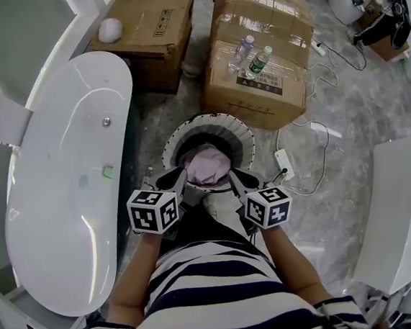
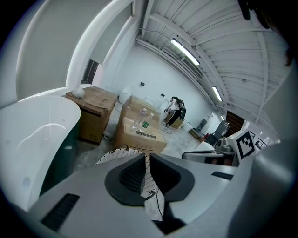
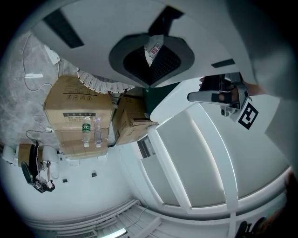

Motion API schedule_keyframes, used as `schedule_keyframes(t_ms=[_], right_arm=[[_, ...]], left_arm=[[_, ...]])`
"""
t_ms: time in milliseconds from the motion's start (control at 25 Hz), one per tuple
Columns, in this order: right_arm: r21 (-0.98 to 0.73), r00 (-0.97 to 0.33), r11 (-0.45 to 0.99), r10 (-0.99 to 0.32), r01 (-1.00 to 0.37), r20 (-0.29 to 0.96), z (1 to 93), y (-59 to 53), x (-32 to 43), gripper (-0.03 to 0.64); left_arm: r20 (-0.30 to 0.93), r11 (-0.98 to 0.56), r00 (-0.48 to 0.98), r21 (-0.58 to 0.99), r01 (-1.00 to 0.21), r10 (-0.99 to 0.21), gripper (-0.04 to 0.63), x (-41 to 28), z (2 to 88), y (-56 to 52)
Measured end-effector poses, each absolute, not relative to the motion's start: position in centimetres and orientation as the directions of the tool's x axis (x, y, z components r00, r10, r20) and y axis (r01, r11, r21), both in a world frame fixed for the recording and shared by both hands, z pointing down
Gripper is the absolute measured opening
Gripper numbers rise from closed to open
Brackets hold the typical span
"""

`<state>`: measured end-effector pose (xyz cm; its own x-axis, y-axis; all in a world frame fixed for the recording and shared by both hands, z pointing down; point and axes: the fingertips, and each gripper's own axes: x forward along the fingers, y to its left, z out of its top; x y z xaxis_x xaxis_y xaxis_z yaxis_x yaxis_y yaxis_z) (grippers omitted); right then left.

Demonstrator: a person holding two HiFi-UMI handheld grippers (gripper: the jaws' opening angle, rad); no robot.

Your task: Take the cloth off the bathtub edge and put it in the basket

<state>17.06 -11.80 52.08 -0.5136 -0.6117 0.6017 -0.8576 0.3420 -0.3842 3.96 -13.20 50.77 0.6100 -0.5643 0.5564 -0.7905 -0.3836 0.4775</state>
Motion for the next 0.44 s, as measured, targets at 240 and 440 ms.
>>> schedule_keyframes(t_ms=[240,440], right_arm=[[-0.388,-0.518,0.345,-0.609,-0.855,0.6,52.22,-11.61,16.93,0.026],[-0.388,-0.52,0.347,-0.609,-0.854,0.599,52.23,-11.53,16.88,0.026]], left_arm=[[0.56,-0.381,0.598,0.464,-0.8,-0.574,0.041,3.32,50.76,-13.29],[0.562,-0.372,0.591,0.463,-0.805,-0.578,0.041,3.11,50.87,-13.21]])
